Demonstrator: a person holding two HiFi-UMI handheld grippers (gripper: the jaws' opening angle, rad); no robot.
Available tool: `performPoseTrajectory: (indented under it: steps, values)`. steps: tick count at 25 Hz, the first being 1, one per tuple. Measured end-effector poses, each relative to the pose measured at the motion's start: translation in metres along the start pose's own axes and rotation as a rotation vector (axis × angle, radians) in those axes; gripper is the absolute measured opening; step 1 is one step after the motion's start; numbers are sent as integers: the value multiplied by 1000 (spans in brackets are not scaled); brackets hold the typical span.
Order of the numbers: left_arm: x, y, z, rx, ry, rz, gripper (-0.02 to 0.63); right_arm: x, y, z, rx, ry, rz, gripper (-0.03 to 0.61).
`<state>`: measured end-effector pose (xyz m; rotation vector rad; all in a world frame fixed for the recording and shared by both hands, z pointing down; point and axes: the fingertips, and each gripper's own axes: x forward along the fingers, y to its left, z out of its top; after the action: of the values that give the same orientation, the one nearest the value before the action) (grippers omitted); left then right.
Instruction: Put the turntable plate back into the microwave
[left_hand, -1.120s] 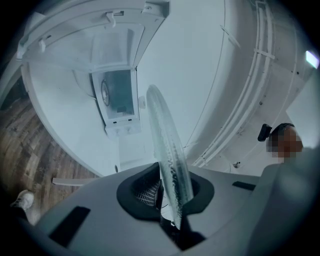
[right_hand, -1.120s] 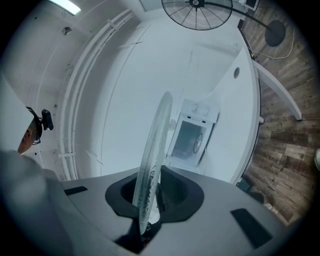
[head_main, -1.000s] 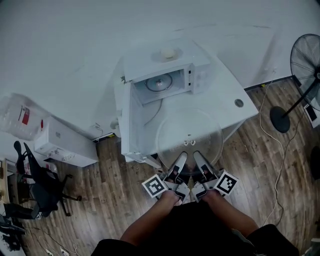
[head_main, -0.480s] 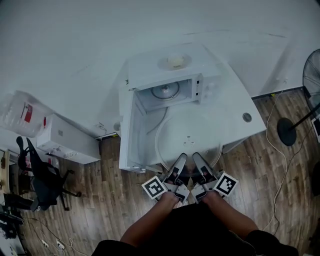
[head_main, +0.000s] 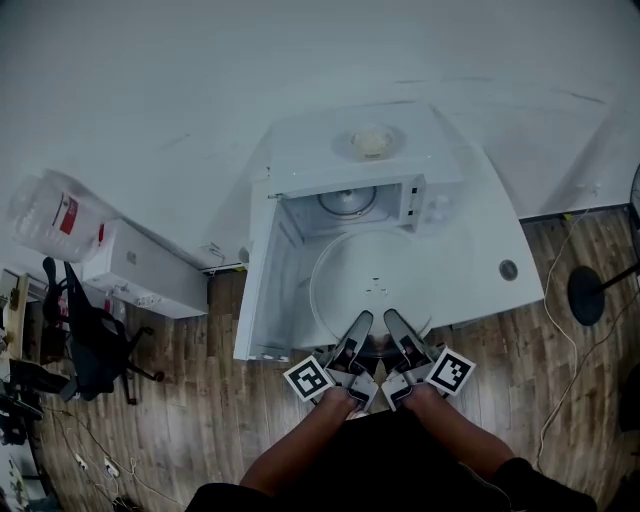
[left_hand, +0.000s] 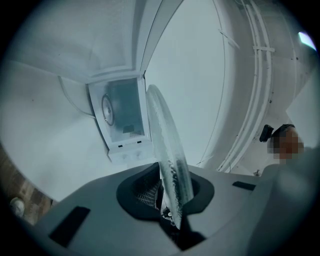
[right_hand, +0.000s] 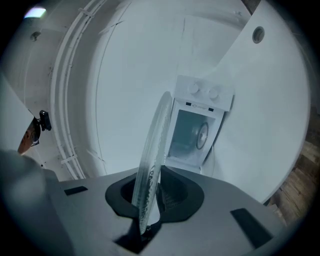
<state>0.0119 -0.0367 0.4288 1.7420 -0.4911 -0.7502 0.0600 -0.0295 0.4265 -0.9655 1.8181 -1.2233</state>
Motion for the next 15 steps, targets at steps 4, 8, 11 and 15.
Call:
performPoseTrajectory:
  steps: [4,8,11,15]
  values:
    - [19,6,11,5,-38,10,57,18,-7,15,6,39,6,63]
    - [36,12,19,3,-72,20,57,33,-14,29,15,76,7,64]
    - [48,21,24,-2,-104,32,57,44,-24,38,21,112,4,63]
    - [64,34,30,-4,-146,55,57,57,-38,51,41,159,-3,63]
